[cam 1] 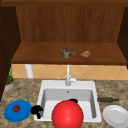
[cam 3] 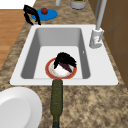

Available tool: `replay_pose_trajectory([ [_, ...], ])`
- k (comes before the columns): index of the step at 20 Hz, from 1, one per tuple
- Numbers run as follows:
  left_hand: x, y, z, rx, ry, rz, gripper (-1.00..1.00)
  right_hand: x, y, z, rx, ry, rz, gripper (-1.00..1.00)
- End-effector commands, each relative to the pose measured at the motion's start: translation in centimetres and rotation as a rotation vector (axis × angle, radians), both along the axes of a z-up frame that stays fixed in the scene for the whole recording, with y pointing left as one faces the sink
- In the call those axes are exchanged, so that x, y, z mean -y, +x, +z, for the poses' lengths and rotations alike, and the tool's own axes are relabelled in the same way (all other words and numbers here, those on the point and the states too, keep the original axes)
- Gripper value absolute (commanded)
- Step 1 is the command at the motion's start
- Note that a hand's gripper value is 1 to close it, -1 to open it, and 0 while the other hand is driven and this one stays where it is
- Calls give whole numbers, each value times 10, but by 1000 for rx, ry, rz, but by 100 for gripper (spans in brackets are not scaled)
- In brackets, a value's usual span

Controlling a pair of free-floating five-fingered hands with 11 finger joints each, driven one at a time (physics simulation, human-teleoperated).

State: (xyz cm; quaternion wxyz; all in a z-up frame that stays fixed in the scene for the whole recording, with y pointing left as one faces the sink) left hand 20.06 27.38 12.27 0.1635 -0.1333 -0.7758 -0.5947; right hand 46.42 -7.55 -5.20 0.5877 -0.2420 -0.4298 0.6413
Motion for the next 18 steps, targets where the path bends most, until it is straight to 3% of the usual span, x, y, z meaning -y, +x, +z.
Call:
replay_pose_trajectory([
  [1,0,0,0,0,0,0,0,-14,20,-15,3,-106,0,-100],
  [4,0,0,0,0,0,0,0,-29,32,-33,-24,-144,-13,-100],
  [6,0,0,0,0,0,0,0,-25,19,-47,-21,-155,-19,-100],
  [9,0,0,0,0,0,0,0,-24,15,-46,14,-106,-25,-100],
  [13,0,0,0,0,0,0,0,-28,40,-52,-12,-112,-34,-100],
  [18,0,0,0,0,0,0,0,-31,44,-60,-74,-129,-19,-100],
])
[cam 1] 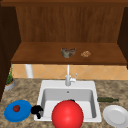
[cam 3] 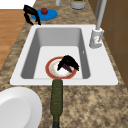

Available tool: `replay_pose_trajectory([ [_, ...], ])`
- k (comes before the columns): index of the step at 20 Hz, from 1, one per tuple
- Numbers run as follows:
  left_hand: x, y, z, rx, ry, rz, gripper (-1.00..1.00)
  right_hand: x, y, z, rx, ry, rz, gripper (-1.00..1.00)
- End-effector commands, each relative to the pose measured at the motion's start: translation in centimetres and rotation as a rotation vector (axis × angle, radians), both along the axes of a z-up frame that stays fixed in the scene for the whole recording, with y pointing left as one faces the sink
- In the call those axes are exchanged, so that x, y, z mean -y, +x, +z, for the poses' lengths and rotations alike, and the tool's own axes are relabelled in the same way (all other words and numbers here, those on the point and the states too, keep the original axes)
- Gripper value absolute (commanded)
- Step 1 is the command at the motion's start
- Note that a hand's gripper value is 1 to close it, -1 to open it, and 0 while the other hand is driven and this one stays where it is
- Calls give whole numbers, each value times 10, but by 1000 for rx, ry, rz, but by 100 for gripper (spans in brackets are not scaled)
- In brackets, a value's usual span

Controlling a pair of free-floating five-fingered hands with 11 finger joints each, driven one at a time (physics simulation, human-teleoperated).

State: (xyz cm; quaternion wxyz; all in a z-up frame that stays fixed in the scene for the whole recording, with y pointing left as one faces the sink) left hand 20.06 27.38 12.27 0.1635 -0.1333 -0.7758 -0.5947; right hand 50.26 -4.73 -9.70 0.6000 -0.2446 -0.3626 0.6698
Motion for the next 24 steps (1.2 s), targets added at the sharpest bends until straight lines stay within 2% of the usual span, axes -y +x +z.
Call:
replay_pose_trajectory([
  [1,0,0,0,0,0,0,0,-2,0,-19,28,-38,0,-100],
  [4,0,0,0,0,0,0,0,0,-18,-14,86,-27,1,-100],
  [8,0,0,0,0,0,0,0,-5,-18,-13,95,-41,-2,-100],
  [9,0,0,0,0,0,0,0,-9,-17,-14,93,-52,-9,100],
  [10,0,0,0,0,0,0,0,-11,-13,-12,114,-73,1,100],
  [14,0,0,0,0,0,0,0,-5,1,-1,129,-61,0,100],
  [19,0,0,0,0,0,0,0,0,14,10,95,-72,11,100],
  [24,0,0,0,0,0,0,0,-5,14,7,202,-100,9,100],
])
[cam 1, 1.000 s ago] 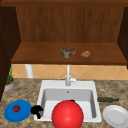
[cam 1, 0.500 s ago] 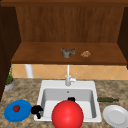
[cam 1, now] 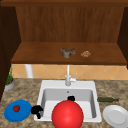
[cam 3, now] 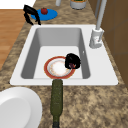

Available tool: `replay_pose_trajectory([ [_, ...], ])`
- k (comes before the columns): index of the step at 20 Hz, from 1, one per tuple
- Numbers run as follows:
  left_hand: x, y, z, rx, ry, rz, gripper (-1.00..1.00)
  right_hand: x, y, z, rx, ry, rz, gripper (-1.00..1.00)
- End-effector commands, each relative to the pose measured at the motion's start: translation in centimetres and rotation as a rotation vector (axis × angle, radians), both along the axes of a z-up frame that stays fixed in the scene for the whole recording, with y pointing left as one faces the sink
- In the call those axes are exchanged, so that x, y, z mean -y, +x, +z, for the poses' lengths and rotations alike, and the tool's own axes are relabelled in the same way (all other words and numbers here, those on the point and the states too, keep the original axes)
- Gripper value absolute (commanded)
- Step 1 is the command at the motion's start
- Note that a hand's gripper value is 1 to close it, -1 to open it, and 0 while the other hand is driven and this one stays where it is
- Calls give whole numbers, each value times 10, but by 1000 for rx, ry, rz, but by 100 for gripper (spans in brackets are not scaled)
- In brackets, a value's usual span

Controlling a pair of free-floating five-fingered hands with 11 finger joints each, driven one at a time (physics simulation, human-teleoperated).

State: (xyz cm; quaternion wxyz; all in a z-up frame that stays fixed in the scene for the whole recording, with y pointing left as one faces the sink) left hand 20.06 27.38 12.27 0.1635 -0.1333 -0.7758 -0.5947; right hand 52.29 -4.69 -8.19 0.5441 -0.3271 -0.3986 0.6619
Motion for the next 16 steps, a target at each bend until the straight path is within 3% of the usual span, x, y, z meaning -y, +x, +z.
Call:
replay_pose_trajectory([
  [1,0,0,0,0,0,0,0,-6,-4,-5,38,-21,-28,100],
  [3,0,0,0,0,0,0,0,-6,-5,-2,77,-14,-47,100],
  [11,0,0,0,0,0,0,0,-7,-6,0,66,-16,-60,100],
  [16,0,0,0,0,0,0,0,-9,1,11,42,-47,-17,100],
])
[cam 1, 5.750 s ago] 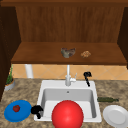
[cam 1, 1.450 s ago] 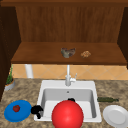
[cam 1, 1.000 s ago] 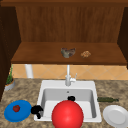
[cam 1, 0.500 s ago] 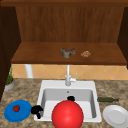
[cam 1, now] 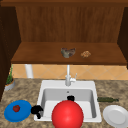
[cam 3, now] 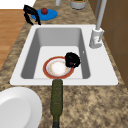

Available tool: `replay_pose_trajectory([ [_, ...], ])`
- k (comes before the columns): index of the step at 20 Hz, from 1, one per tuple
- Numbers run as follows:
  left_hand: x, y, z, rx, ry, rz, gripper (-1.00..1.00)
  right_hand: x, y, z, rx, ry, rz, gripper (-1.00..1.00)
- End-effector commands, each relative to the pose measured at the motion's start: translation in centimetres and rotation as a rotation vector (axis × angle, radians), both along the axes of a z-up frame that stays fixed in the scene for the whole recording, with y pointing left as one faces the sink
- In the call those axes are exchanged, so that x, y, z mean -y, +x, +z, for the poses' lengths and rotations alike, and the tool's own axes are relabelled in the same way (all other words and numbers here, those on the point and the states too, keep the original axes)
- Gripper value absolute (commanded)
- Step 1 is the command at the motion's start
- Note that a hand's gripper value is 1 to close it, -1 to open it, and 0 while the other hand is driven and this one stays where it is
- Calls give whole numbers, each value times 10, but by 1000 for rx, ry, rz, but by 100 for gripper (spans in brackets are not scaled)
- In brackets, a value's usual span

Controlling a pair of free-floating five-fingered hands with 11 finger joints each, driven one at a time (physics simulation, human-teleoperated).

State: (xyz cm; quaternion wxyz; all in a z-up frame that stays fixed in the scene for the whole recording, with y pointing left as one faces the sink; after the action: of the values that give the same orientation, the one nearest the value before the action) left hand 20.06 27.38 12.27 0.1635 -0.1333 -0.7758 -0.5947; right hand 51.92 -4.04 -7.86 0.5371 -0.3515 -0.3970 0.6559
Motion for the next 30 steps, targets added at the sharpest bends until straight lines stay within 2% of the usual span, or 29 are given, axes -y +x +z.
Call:
replay_pose_trajectory([
  [1,0,0,0,0,0,0,0,-1,7,16,0,-31,4,100],
  [10,0,0,0,0,0,0,0,0,16,57,-36,-39,-3,100],
  [15,0,0,0,0,0,0,0,9,15,78,-12,-30,-4,100],
  [22,0,0,0,0,0,0,0,14,23,114,-23,-31,-4,100],
  [26,0,0,0,0,0,0,0,28,20,129,-62,-18,-3,100],
  [30,0,0,0,0,0,0,0,49,18,145,-60,11,-1,100],
])
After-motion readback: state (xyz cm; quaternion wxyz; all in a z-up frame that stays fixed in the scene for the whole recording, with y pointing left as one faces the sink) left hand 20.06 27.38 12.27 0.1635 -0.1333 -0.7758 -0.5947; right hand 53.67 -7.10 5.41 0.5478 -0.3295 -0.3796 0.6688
